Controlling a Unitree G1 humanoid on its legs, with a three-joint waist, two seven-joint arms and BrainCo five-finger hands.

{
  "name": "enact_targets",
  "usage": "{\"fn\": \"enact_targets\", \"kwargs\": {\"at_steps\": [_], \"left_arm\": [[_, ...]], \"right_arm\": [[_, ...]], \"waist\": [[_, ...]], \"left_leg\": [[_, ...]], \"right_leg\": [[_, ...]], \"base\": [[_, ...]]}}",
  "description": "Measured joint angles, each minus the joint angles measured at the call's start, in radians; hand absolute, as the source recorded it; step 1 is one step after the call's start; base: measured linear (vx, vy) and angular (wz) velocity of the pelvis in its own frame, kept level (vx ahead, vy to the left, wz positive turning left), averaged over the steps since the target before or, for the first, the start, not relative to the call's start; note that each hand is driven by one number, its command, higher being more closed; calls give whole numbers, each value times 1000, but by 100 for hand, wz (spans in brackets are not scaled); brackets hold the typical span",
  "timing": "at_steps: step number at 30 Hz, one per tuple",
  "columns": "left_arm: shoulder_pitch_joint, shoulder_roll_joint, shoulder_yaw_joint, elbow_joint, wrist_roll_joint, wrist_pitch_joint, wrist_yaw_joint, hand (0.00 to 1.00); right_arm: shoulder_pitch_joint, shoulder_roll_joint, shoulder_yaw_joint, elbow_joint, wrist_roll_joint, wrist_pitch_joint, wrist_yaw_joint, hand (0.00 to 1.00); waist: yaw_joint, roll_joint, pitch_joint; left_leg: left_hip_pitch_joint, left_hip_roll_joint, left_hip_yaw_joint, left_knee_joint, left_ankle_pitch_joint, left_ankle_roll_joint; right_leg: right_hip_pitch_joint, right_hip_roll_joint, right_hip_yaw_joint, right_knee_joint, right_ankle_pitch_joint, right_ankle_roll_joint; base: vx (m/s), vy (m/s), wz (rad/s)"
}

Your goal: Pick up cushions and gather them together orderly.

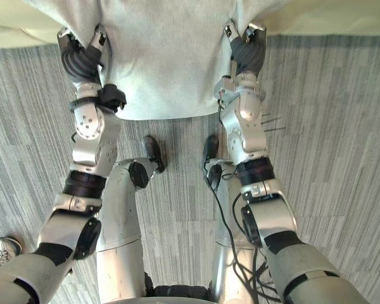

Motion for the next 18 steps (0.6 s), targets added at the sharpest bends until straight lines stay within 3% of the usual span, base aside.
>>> {"fn": "enact_targets", "kwargs": {"at_steps": [1, 3, 6, 9, 12, 18], "left_arm": [[31, -11, -9, -17, 5, -1, 0, 100], [199, -54, -58, -68, 16, -18, -2, 100], [343, -76, -78, -113, 22, -21, -10, 100], [526, -81, -94, -169, 23, -22, -35, 100], [677, -80, -105, -189, 23, -31, -68, 100], [729, -64, -105, -189, 31, -31, -90, 100]], "right_arm": [[35, 5, 1, -32, -16, 0, 0, 100], [231, 22, 34, -157, -86, -16, 0, 100], [396, 23, 85, -296, -170, -20, 2, 100], [583, 24, 158, -411, -226, -24, 17, 100], [738, 29, 187, -432, -238, -36, 80, 100], [813, 15, 183, -422, -238, -36, 119, 100]], "waist": [[-2, 0, 0], [-3, 0, -134], [-4, -3, -138], [-3, -13, -204], [-4, -18, -287], [-26, -13, -332]], "left_leg": [[44, -4, 3, -21, 0, -1], [127, -12, 20, -100, 1, -5], [320, -18, 40, -174, -7, -17], [474, -39, 60, -274, -6, -19], [609, -73, 61, -397, 11, -38], [730, -113, 30, -534, 56, -37]], "right_leg": [[43, 0, -1, -20, 0, 1], [124, 1, -4, -99, -2, 4], [316, 0, -22, -181, -4, 8], [462, -2, -22, -269, -9, 21], [592, -7, -26, -373, -7, 35], [742, -19, -82, -503, 18, 39]], "base": [[160, -32, 7], [211, -10, 2], [201, 25, 0], [193, 30, 4], [198, 19, 12], [165, 2, 29]]}}
